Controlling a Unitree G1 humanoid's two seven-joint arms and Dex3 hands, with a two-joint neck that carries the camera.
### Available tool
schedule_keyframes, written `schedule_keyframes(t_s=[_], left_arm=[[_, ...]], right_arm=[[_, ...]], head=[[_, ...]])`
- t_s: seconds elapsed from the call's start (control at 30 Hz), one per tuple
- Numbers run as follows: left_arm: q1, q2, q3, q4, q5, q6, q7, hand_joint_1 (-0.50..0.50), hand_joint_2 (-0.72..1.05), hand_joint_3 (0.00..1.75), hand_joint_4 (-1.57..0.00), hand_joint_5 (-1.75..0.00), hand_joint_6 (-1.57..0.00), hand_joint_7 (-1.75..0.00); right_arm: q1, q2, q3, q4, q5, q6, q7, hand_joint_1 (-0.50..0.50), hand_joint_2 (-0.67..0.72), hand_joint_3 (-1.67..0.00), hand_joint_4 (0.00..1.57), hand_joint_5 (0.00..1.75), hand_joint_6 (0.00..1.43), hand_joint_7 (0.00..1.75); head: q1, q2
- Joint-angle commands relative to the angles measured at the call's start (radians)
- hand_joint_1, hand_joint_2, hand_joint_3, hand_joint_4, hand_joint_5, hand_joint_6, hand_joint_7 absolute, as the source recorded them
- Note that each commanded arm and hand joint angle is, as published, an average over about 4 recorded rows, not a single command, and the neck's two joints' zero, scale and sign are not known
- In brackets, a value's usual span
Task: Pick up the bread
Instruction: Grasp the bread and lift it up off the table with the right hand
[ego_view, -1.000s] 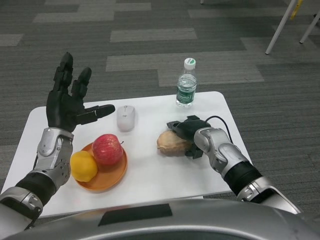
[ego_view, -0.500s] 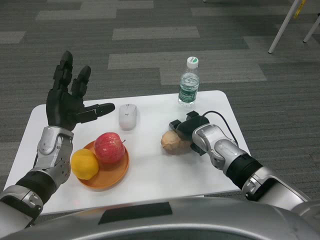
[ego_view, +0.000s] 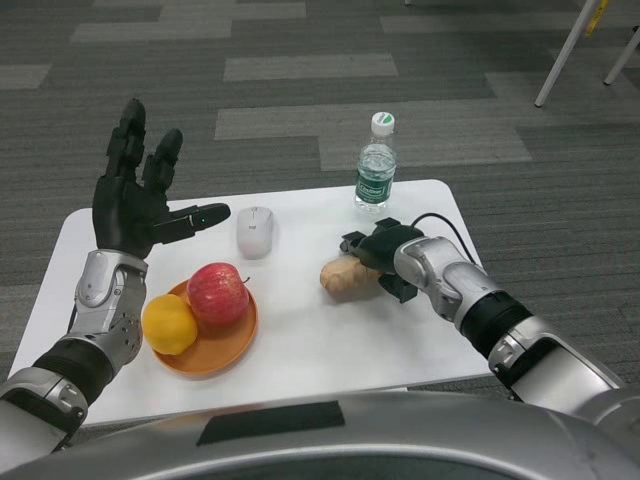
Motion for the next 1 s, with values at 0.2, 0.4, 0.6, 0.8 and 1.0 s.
schedule_keyframes(t_s=[0.2,0.4,0.6,0.8,1.0], left_arm=[[-0.01,0.001,0.004,-0.001,0.005,-0.007,-0.001,0.5,0.43,0.09,0.0,-0.41,0.0,0.0],[-0.009,0.001,0.005,-0.003,0.005,-0.007,-0.001,0.5,0.43,0.04,0.0,-0.41,0.0,0.0],[-0.009,0.001,0.006,-0.003,0.005,-0.007,-0.001,0.5,0.47,0.09,0.0,-0.41,0.0,0.0],[-0.009,0.001,0.006,-0.003,0.005,-0.008,-0.001,0.5,0.45,0.04,0.0,-0.41,0.0,0.0],[-0.009,0.001,0.006,-0.003,0.005,-0.008,-0.001,0.5,0.43,0.09,0.0,-0.38,0.0,0.0]], right_arm=[[0.083,0.011,-0.024,0.085,-0.006,-0.031,0.076,-0.21,-0.6,-1.31,0.0,1.07,0.09,1.57],[0.104,0.016,-0.068,0.055,-0.007,-0.041,0.076,-0.21,-0.67,-1.03,0.0,1.16,0.1,1.61],[0.122,0.016,-0.089,0.024,-0.016,-0.051,0.076,-0.21,-0.67,-0.93,0.0,1.24,0.11,1.61],[0.156,0.014,-0.126,-0.033,-0.017,-0.06,0.076,-0.21,-0.6,-0.65,0.0,1.26,0.16,1.54],[0.176,0.007,-0.14,-0.067,-0.017,-0.061,0.076,-0.21,-0.6,-0.5,0.0,1.26,0.19,1.54]], head=[[0.001,-0.001],[0.004,-0.005],[0.004,-0.006],[0.006,-0.006],[0.007,-0.006]])
